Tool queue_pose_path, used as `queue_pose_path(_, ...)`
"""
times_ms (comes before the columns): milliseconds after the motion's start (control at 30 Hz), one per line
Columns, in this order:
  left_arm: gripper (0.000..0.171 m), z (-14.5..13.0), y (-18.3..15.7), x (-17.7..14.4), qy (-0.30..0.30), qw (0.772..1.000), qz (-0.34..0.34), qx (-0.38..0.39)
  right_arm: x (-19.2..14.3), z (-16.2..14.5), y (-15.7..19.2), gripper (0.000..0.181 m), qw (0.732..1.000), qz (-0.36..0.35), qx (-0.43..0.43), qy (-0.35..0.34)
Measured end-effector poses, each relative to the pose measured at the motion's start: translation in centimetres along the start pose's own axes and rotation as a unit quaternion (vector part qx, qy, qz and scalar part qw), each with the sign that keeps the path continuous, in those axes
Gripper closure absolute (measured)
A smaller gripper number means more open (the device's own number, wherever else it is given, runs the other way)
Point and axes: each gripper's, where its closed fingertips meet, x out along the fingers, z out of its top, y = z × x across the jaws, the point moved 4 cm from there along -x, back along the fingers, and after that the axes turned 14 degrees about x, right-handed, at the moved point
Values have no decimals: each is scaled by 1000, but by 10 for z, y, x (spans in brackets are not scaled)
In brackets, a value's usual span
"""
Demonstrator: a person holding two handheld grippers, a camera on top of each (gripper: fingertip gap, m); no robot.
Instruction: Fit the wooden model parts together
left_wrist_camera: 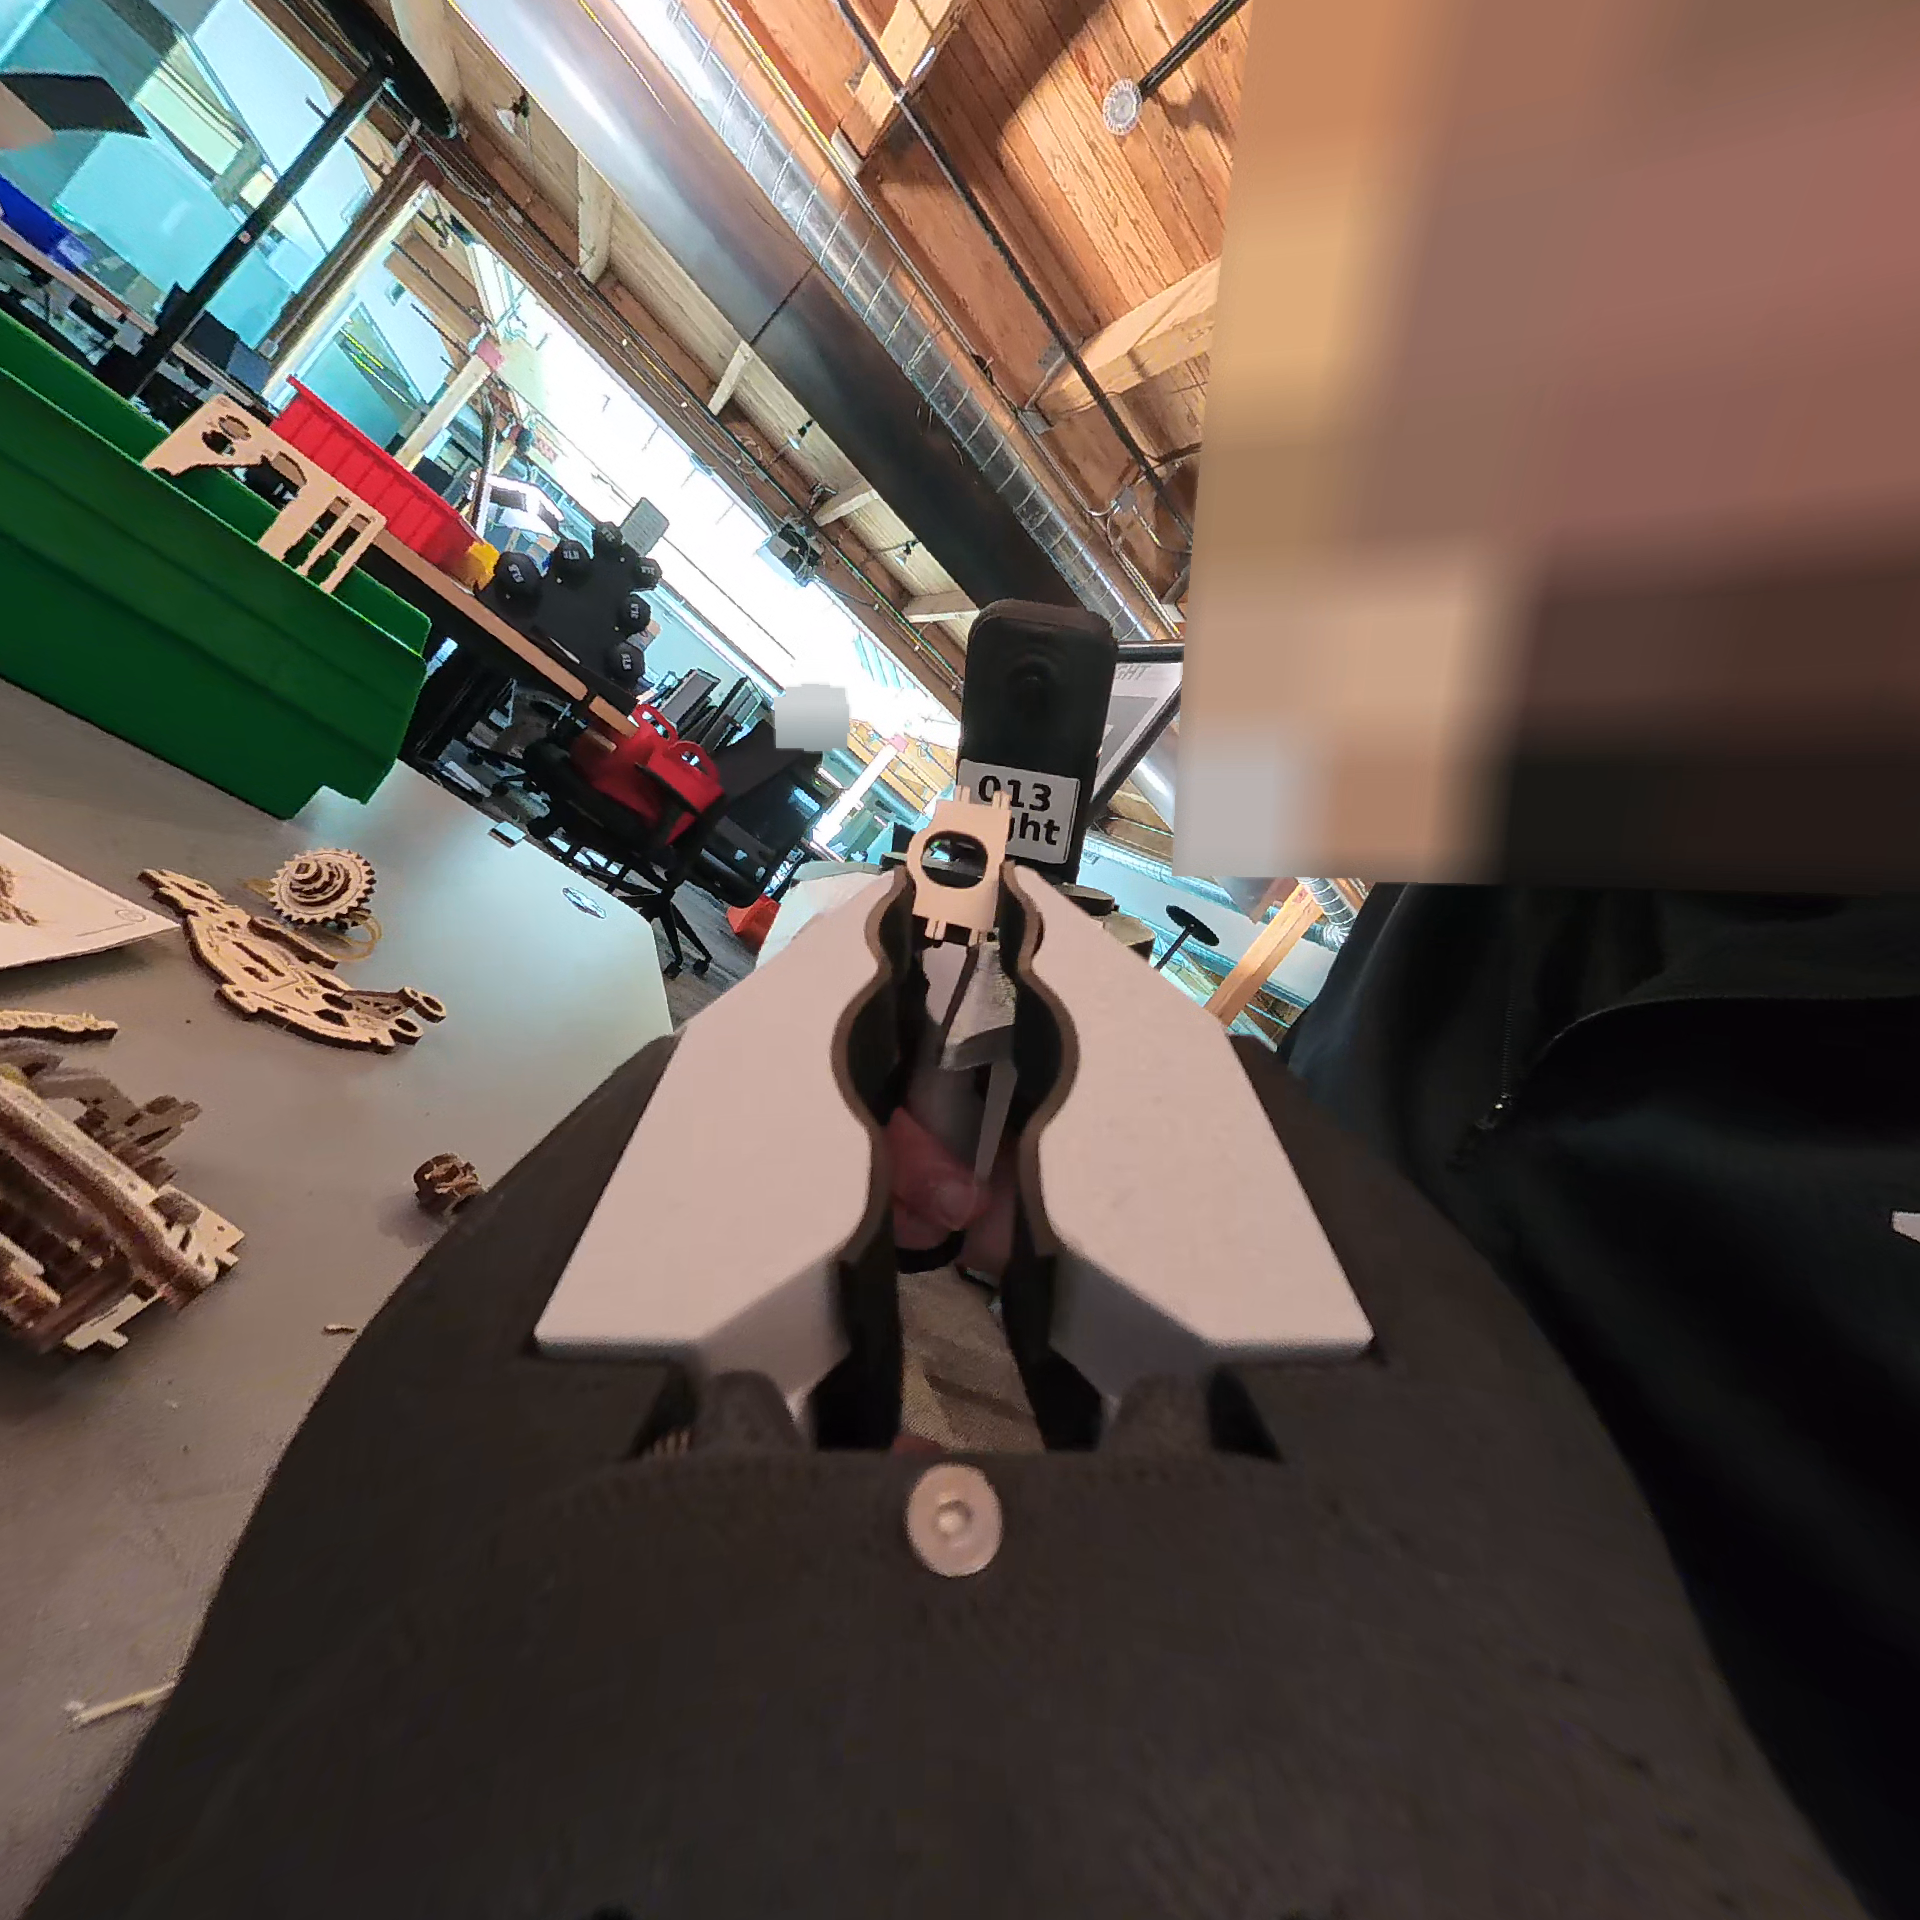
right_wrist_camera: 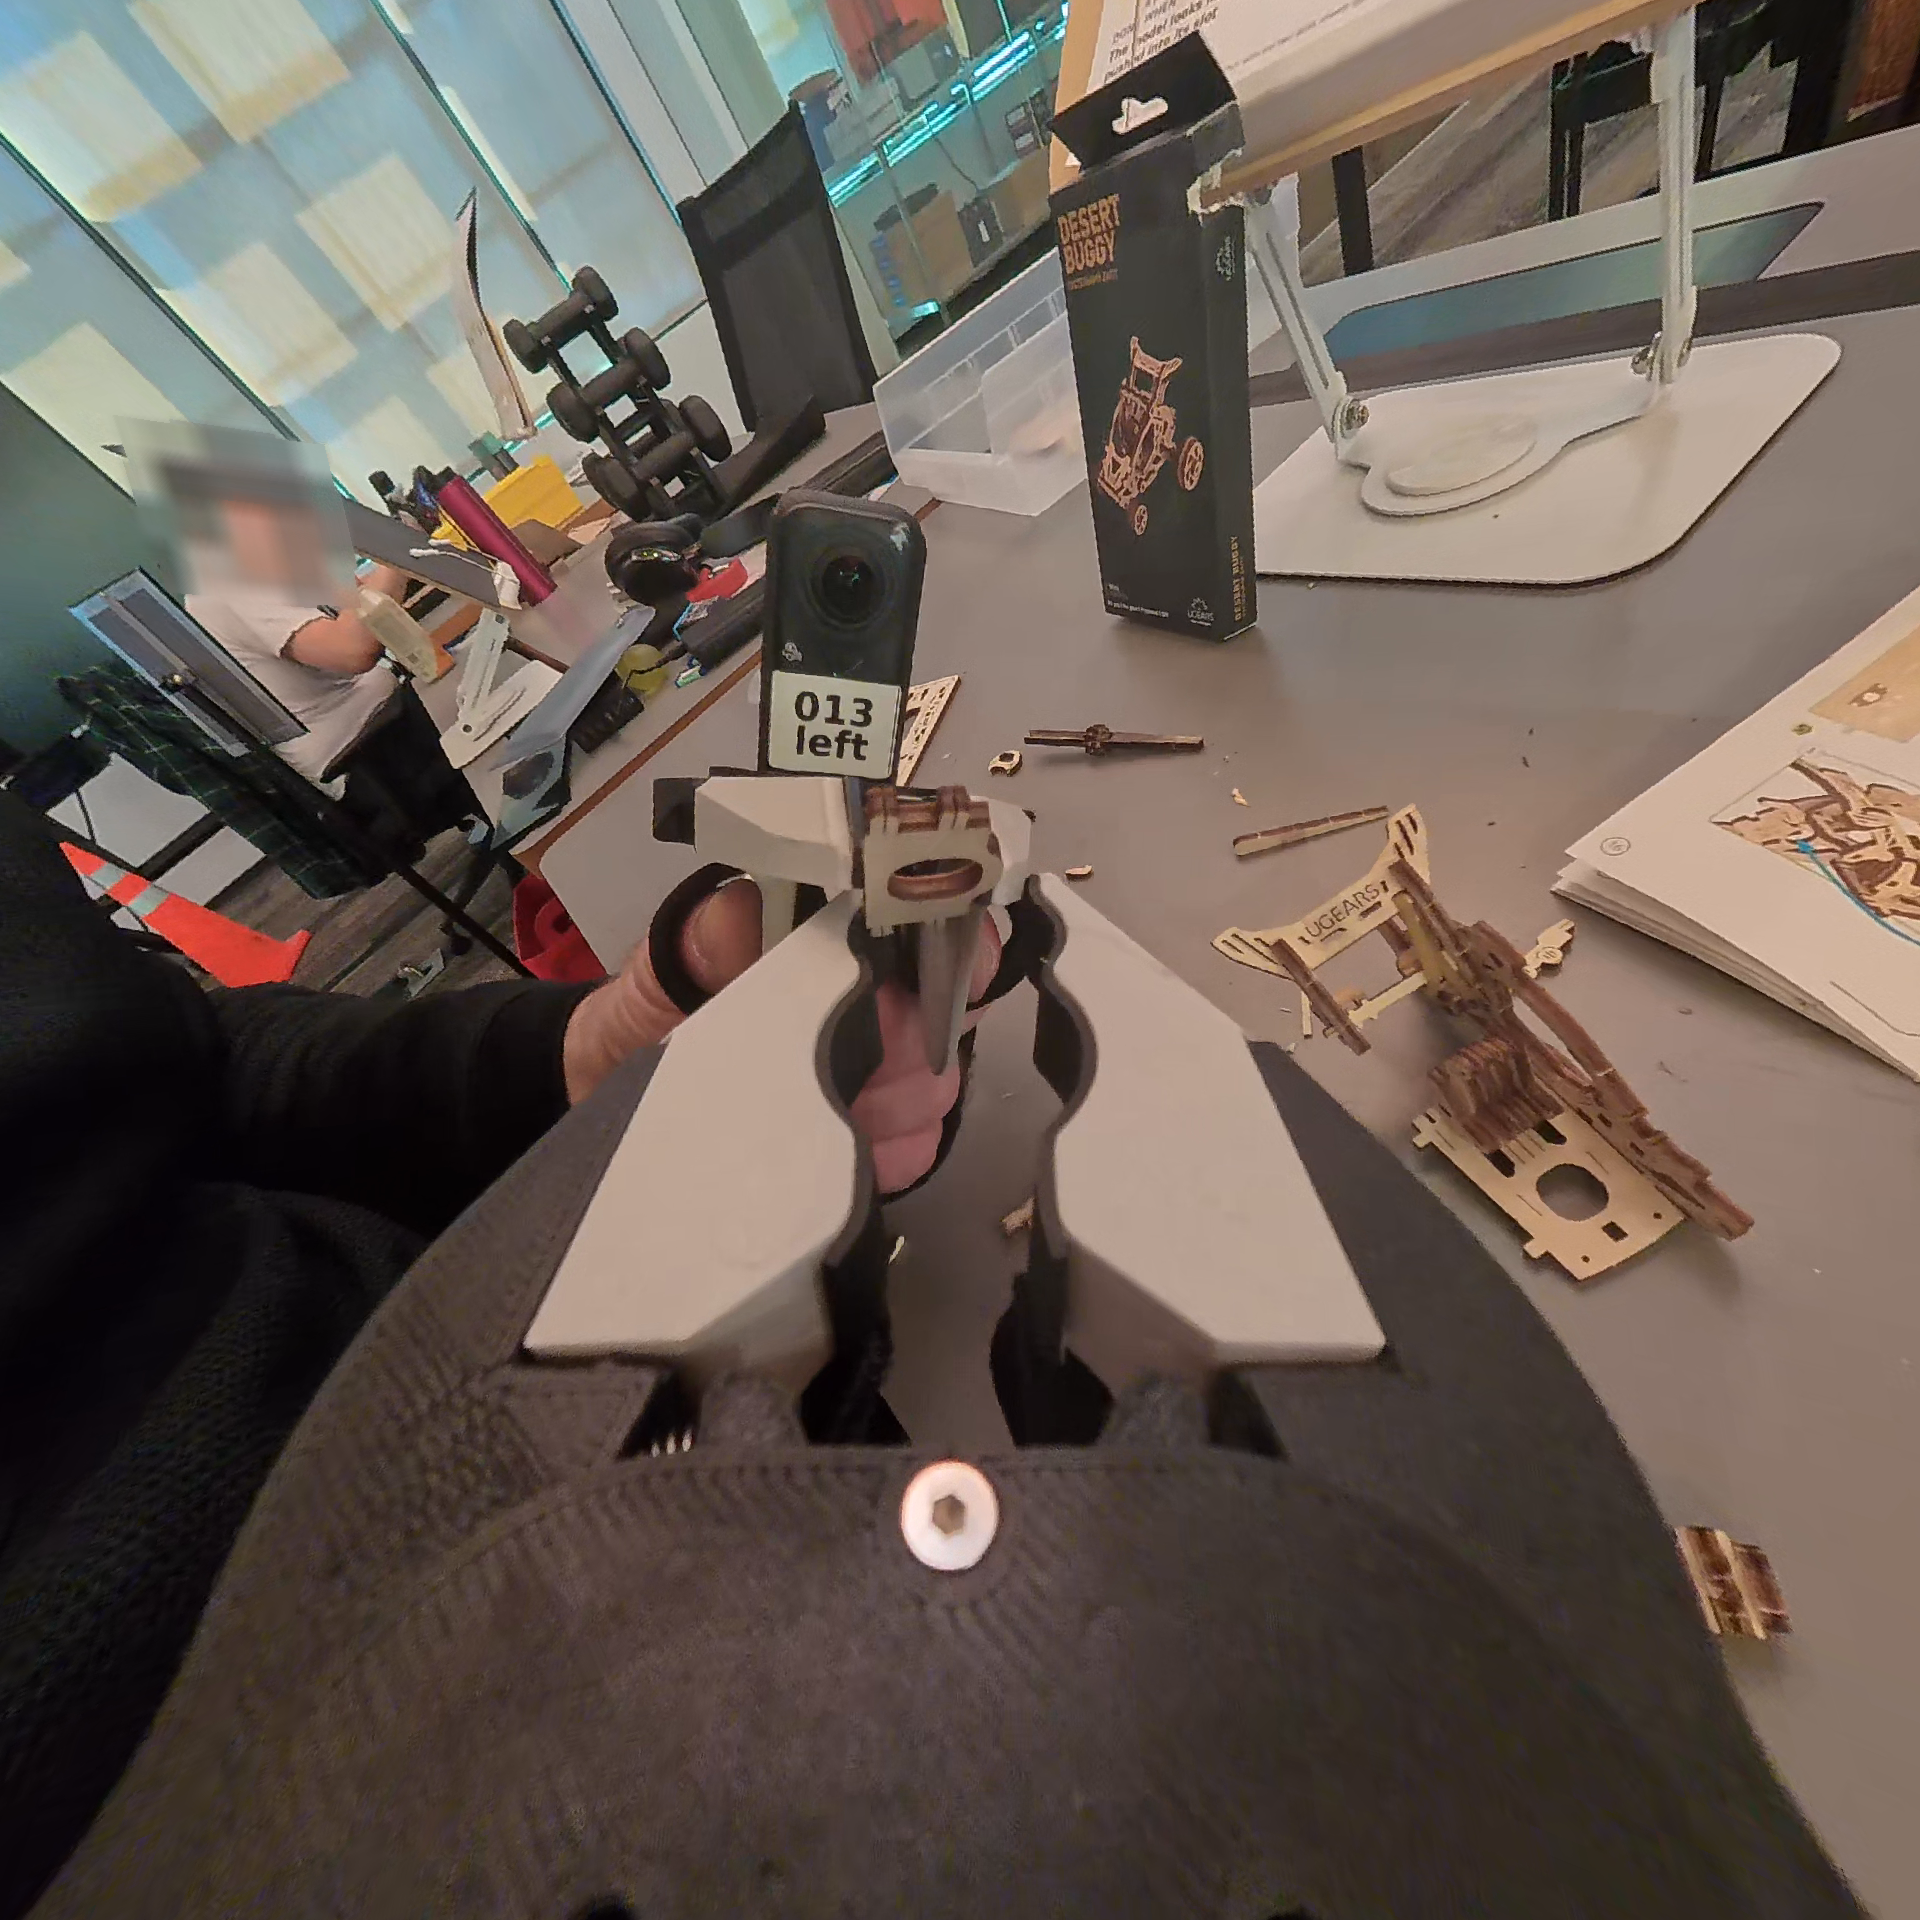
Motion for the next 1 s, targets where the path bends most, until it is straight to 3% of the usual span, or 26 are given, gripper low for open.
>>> queue_pose_path(133, 158, 2, 2, -2, -10, 1000, 3, -4, 0, 0, -1, 161, 1000, 1, 1, 2)
queue_pose_path(200, 159, 5, 4, -6, -19, 1000, 8, -8, -2, 1, 0, 171, 1000, 7, 2, -2)
queue_pose_path(267, 171, 7, 5, -11, -29, 999, 14, 0, -4, 3, -1, 173, 1000, 7, 3, -9)
queue_pose_path(367, 171, 5, 6, -12, -26, 1000, 16, -7, -5, 3, -7, 179, 1000, 1, 18, -11)
queue_pose_path(567, 171, -5, 14, -17, 8, 999, 50, -2, -2, -11, -31, 181, 997, -49, 37, 43)
queue_pose_path(733, 171, 6, 21, -36, 35, 994, 101, 30, -25, 2, -47, 181, 997, -55, 56, 21)
queue_pose_path(767, 171, 8, 24, -40, 55, 991, 119, 42, -32, 4, -51, 181, 996, -63, 53, 26)
queue_pose_path(867, 145, 4, 38, -52, 171, 964, 173, 104, -55, 3, -76, 172, 991, -121, 37, 46)
queue_pose_path(1000, 108, -9, 68, -67, 329, 896, 213, 208, -73, 0, -92, 163, 983, -171, 18, 70)
